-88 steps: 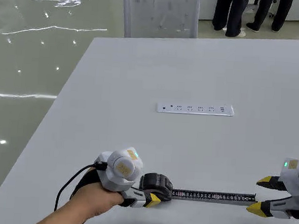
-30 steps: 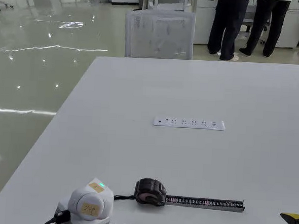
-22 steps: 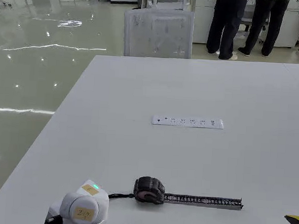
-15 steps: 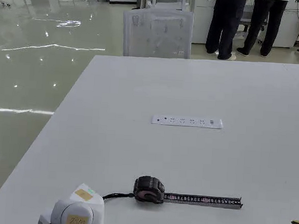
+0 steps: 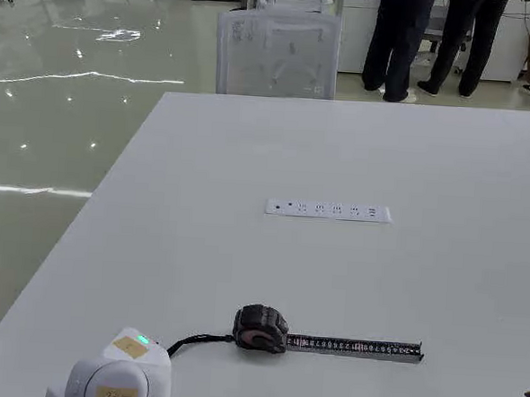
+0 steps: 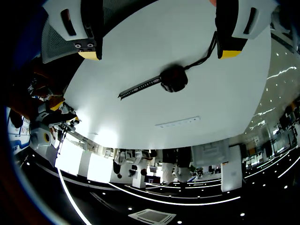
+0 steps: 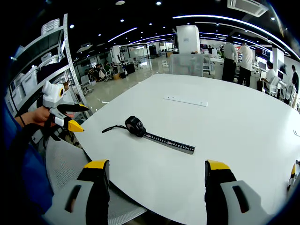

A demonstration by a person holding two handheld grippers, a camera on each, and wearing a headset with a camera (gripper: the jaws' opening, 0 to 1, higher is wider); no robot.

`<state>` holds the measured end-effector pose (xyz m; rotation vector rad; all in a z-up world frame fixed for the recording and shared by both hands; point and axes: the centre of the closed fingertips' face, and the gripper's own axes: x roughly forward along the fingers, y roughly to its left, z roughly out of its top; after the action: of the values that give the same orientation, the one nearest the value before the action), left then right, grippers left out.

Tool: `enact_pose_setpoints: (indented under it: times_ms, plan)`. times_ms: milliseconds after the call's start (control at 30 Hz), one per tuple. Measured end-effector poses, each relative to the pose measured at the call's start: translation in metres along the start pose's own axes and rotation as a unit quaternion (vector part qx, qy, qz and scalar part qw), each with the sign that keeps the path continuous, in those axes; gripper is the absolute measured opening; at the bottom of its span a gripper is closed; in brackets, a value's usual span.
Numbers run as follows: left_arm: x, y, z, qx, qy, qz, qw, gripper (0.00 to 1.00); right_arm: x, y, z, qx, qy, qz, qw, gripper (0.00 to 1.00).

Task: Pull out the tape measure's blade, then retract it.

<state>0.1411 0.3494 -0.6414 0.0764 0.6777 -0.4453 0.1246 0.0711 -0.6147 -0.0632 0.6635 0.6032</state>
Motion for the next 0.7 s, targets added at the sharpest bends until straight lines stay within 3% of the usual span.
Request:
enact_pose_setpoints:
  times_ms: [233,700]
  plan:
    - [-0.002,0.004,0.000,-0.004,-0.001,0.008,1.0000,0.98,0.002,0.003,0.000,-0.006,0.004,0.007,1.0000,0.83]
    - [0.005,0.006,-0.013,-0.017,0.017,0.016,0.9996,0.99,0.007,-0.003,-0.005,-0.004,0.007,0.010,0.9999,0.91]
